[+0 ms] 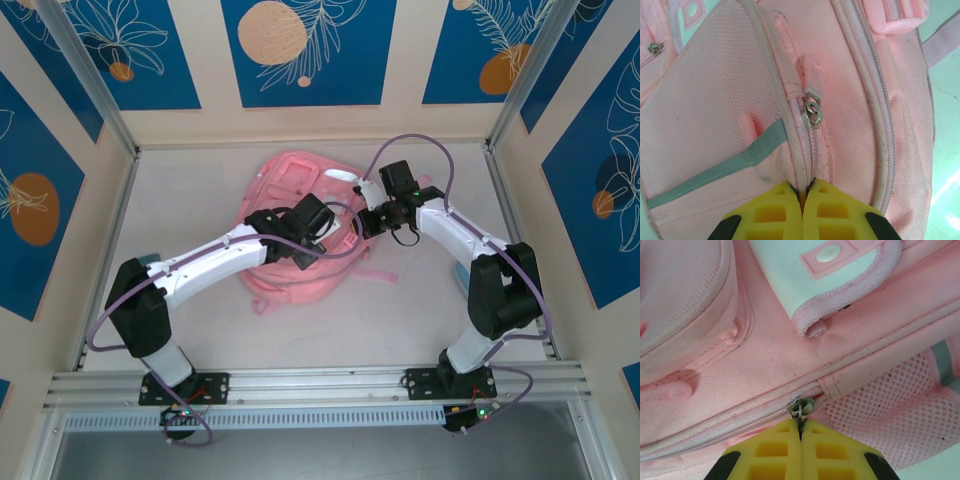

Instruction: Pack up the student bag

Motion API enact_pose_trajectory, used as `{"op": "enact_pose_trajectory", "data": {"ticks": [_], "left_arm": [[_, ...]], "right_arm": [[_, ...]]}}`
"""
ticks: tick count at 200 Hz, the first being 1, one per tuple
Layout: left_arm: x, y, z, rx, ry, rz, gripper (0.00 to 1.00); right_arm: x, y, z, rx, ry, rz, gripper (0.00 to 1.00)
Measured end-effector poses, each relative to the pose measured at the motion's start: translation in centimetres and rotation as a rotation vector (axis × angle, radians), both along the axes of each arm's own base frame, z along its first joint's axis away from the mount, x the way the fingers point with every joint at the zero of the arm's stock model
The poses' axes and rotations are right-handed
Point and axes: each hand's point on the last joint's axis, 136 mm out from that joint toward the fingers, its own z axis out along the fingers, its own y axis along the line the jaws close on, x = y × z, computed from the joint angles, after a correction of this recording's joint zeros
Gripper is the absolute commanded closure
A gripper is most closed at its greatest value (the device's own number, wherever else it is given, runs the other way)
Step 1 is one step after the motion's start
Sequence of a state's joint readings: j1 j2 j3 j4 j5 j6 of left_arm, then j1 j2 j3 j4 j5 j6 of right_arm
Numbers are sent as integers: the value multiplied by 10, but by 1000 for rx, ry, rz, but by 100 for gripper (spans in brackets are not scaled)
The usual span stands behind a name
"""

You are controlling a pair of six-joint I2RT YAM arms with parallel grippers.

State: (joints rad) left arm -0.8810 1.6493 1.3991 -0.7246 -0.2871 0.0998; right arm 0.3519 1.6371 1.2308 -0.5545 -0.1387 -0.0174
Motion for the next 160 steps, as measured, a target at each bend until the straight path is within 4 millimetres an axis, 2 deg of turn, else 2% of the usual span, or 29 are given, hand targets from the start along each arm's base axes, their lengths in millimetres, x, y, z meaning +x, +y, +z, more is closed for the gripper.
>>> {"op": "enact_pose_trajectory", "data": {"ticks": [54,106,131,160], "left_arm": [[1,0,-1,1,-5,3,100],[1,3,-3,-4,3,43,100],[3,-3,-5,-33,11,55,100],[4,-7,-7,-54,20,73,100]], "right_arm": [[-6,4,6,4,28,9,97],[-30,12,14,61,133,-10,99],[-49,25,24,109,180,14,100],[-67,36,23,128,234,34,100]]}}
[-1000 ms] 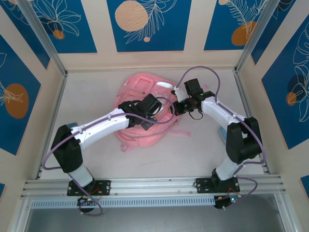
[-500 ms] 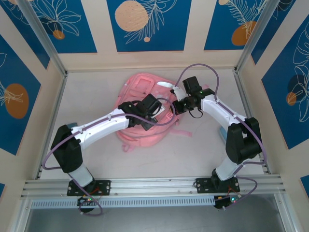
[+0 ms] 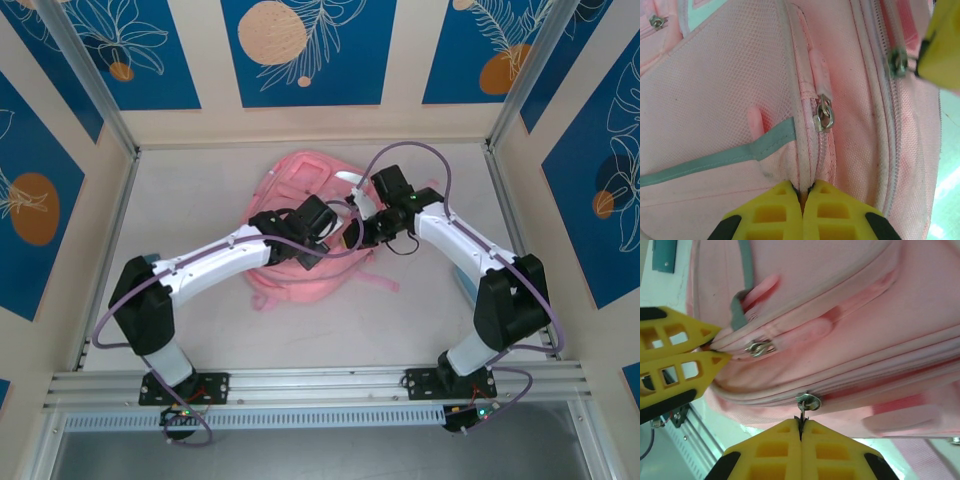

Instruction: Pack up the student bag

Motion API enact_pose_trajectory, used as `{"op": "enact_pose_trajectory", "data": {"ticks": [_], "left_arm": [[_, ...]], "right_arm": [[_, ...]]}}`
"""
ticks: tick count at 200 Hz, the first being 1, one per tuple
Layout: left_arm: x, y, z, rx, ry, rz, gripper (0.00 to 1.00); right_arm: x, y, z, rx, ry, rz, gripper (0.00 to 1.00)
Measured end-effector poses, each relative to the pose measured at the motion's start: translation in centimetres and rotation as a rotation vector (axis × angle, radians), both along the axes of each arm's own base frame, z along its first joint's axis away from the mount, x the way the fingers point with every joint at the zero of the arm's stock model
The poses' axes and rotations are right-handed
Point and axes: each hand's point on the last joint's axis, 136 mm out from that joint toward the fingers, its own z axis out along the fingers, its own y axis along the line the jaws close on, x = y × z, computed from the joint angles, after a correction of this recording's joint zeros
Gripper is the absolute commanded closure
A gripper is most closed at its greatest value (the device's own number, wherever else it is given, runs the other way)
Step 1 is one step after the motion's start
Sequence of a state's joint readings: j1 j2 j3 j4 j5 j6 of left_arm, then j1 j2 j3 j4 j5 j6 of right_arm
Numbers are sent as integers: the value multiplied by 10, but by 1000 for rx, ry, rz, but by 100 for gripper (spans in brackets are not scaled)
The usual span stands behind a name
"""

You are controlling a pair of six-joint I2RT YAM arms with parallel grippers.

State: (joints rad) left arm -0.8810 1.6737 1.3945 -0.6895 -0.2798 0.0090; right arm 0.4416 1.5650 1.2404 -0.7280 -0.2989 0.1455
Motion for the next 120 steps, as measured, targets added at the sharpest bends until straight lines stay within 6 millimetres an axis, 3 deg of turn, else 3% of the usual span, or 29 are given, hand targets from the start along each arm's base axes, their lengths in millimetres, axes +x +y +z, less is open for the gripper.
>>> {"op": "enact_pose_trajectory", "data": {"ticks": [39,87,107,120], "left_arm": [[-1,-2,-2,-22,16,26,97],[3,-7,6,-141,75,86,46],[4,-7,21,-217,88,85,32],[4,-5,34,-245,72,66,29]], "right_arm": [[-8,3,-6,13,44,-9,100],[-9,-12,-7,12,25,-120,100],[-5,-24,3,-3,-17,-190,100],[1,-35,11,-10,-49,-242,100]]}}
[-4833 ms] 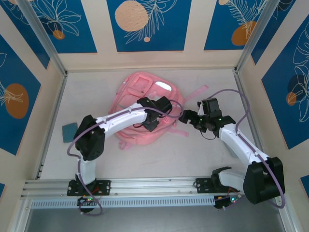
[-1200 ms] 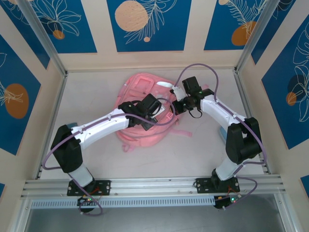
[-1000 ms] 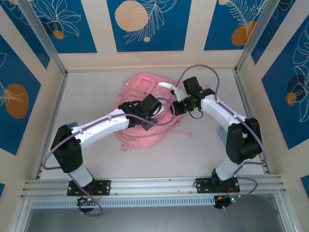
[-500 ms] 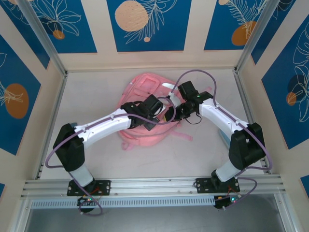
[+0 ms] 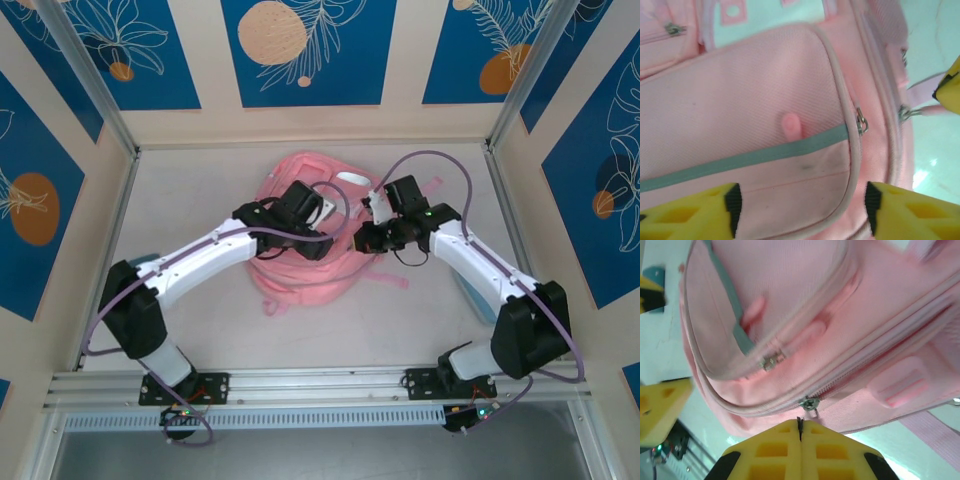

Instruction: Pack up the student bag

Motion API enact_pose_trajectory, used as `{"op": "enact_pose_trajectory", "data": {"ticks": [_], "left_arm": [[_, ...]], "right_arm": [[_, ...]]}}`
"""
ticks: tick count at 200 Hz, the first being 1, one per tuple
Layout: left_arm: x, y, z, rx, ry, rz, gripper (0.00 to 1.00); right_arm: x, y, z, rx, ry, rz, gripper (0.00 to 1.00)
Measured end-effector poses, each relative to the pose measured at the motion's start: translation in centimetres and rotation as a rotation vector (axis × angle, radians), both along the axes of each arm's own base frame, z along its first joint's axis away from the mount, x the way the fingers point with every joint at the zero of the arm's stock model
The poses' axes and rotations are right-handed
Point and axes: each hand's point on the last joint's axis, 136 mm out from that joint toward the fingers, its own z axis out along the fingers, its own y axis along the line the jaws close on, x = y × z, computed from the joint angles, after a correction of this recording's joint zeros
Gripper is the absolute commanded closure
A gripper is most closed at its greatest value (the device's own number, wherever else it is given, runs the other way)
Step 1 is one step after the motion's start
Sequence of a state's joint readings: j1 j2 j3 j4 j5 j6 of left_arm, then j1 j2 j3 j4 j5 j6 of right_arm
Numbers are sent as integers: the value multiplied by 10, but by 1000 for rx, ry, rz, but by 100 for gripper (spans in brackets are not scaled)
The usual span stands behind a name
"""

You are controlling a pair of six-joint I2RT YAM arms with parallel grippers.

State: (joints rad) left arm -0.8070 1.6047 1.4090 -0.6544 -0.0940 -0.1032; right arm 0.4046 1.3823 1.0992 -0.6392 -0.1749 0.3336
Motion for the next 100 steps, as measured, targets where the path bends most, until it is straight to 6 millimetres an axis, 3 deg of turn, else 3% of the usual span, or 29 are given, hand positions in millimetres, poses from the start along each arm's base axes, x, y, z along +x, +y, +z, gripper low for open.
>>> {"op": "enact_pose_trajectory", "data": {"ticks": [30,64,85,100], "left_arm": [[-3,2,15,-1,-48,-65,28],[-4,-2,-4,84,-40,-177,29],[-3,-2,-25,143,-5,-212,30],[-3,-3,-34,161,13,-226,30]], "right_arm": [[12,-22,9,-19,-40,-90,100],[20,-31,6,-30,-30,-123,100],[17,-26,3,-11,-5,-105,68],[15,-22,1,2,12,-90,55]]}}
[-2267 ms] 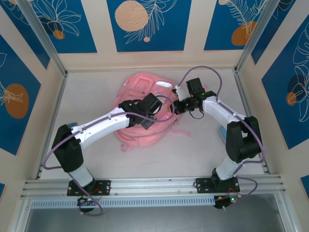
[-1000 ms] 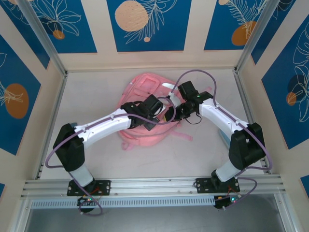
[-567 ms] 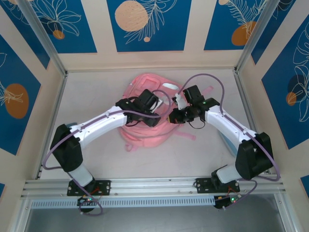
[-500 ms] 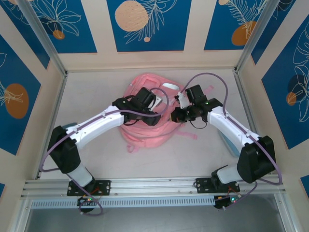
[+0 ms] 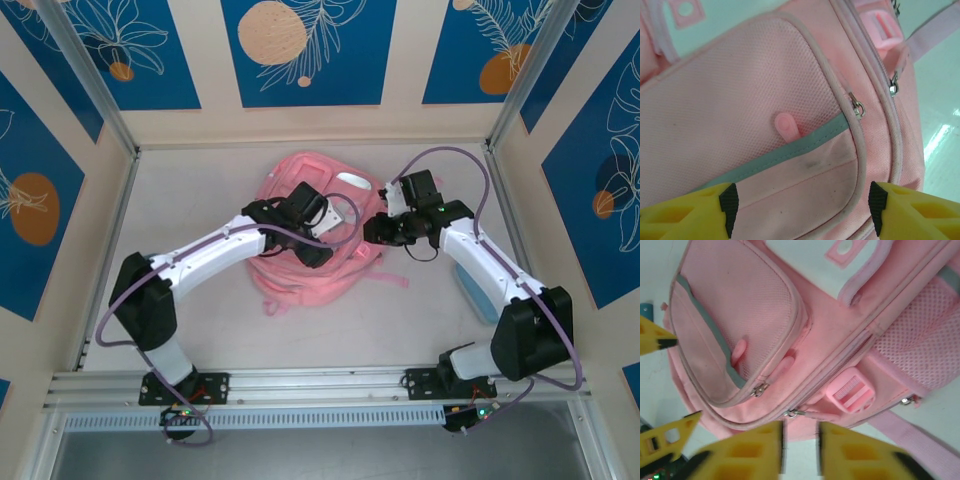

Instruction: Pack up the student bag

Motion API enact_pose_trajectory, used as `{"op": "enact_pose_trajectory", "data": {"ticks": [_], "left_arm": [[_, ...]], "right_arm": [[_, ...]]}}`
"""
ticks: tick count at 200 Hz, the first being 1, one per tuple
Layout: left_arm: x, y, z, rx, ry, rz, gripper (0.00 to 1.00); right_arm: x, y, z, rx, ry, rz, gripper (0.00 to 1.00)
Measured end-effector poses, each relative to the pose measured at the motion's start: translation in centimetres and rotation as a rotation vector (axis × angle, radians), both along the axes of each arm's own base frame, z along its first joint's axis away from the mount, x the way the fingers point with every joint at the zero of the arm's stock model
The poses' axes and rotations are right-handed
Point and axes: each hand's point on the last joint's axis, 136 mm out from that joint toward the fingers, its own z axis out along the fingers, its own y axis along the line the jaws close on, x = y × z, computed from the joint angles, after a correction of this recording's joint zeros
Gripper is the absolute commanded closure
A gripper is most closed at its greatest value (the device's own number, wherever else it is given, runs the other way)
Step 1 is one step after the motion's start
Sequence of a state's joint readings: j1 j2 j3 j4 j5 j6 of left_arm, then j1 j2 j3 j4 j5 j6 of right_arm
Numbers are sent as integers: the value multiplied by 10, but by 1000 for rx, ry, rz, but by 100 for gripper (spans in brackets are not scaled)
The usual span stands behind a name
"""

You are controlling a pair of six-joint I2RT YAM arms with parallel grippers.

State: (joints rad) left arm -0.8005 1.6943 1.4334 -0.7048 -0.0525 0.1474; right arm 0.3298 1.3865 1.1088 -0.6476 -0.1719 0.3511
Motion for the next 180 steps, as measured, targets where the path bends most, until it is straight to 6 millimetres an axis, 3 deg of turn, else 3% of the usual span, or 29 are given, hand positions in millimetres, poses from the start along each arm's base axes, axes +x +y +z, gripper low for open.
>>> {"op": "enact_pose_trajectory", "data": {"ticks": [22,80,133,180], "left_arm": [[-1,0,-2,10,3,-18,30],[-3,4,-8,50,-10,-61,32],[-10,2,-18,60,19,-128,31],[-12,3,-44,107,38,-184,33]], "right_arm": [[-6,7,-10,10,33,31,45],[-11,21,-49,-12,142,69,41],[-2,9,-51,-10,146,-21,39],[2,-10,-47,10,152,-112,37]]}}
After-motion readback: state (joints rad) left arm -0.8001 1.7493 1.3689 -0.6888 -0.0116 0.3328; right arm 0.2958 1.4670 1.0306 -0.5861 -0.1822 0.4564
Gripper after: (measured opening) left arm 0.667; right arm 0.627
